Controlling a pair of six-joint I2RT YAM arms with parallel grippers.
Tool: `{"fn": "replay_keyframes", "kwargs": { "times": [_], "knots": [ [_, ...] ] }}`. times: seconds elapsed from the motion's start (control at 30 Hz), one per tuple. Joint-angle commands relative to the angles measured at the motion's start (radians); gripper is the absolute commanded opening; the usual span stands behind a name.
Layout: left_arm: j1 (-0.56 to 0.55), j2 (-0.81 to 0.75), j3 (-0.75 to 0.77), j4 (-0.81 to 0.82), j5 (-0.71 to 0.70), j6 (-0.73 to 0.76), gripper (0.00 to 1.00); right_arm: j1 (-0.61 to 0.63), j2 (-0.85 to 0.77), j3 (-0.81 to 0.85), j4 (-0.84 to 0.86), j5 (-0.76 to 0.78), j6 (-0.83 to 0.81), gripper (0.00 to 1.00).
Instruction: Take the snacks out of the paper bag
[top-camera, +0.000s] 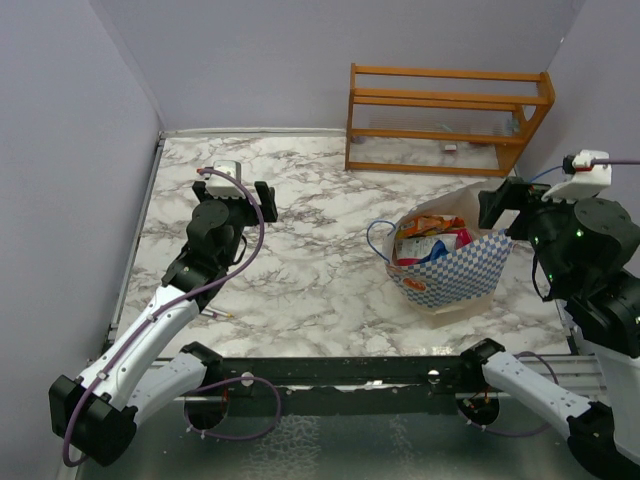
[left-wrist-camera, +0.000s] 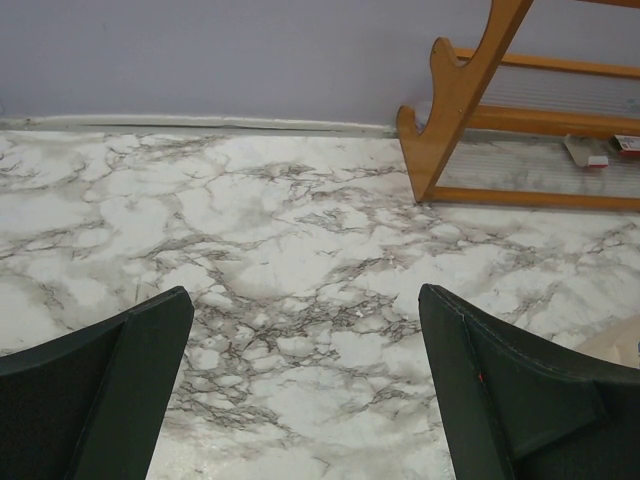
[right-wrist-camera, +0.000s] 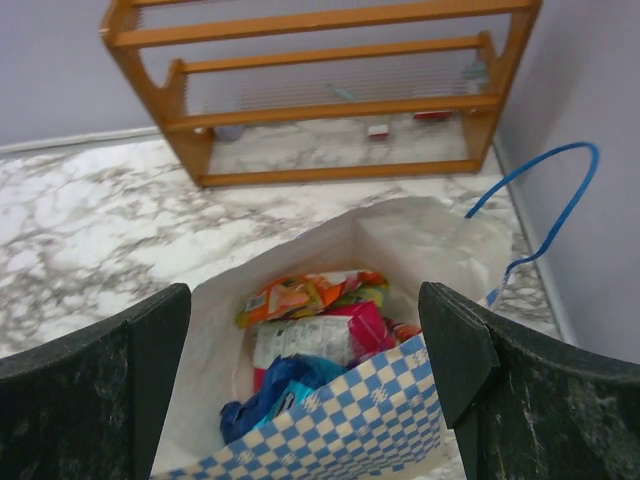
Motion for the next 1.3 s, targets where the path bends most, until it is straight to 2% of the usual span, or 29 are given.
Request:
{"fn": "replay_keyframes", "kwargs": {
  "times": [0.0,0.13,0.2,0.43,0.5,0.6,0.7,0.87,0.93,0.97,1.0,1.07,1.1,1.27],
  "knots": [
    [-0.003,-0.011,0.025,-0.001,0.009,-0.003,0.99,0.005,0.151,0.116,-0.039,0.250,-0.064,0.97],
    [-0.003,-0.012,0.030,-0.002,0.034,-0.013,0.99,0.005,0.272,0.190,-0.066,0.413,-0.102,0.99],
    [-0.003,-0.019,0.033,-0.004,0.037,-0.016,0.99,0.005,0.295,0.178,-0.026,0.492,-0.144,0.99],
    [-0.003,-0.045,0.030,-0.002,0.044,-0.031,0.99,-0.022,0.370,0.127,0.103,0.535,-0.219,0.99],
    [-0.003,-0.049,0.028,-0.002,0.044,-0.036,0.99,-0.091,0.392,0.127,0.111,0.478,-0.209,0.99],
    [-0.003,-0.058,0.027,-0.001,0.049,-0.043,0.99,-0.272,0.423,0.133,0.103,0.334,-0.190,0.99],
    [-0.009,-0.062,0.027,-0.002,0.043,-0.045,0.99,-0.401,0.453,0.130,0.080,0.260,-0.155,0.99],
    [-0.031,-0.067,0.028,-0.004,0.033,-0.042,0.99,-0.519,0.448,0.076,0.118,0.125,-0.116,0.99],
    [-0.039,-0.067,0.027,-0.003,0.031,-0.040,0.99,-0.574,0.453,0.056,0.137,0.026,-0.106,1.00],
    [-0.044,-0.066,0.027,-0.003,0.031,-0.041,0.99,-0.602,0.462,0.055,0.137,-0.028,-0.095,0.97],
    [-0.048,-0.067,0.029,-0.004,0.031,-0.040,0.99,-0.626,0.474,0.058,0.138,-0.076,-0.085,0.86],
    [-0.055,-0.066,0.028,-0.004,0.026,-0.036,0.99,-0.674,0.494,0.064,0.144,-0.155,-0.063,0.52],
    [-0.057,-0.065,0.028,-0.005,0.024,-0.034,0.99,-0.703,0.506,0.072,0.144,-0.187,-0.053,0.44],
    [-0.064,-0.060,0.030,-0.008,0.010,-0.029,0.99,-0.731,0.548,0.116,0.130,-0.178,-0.037,0.41]
  ]
}}
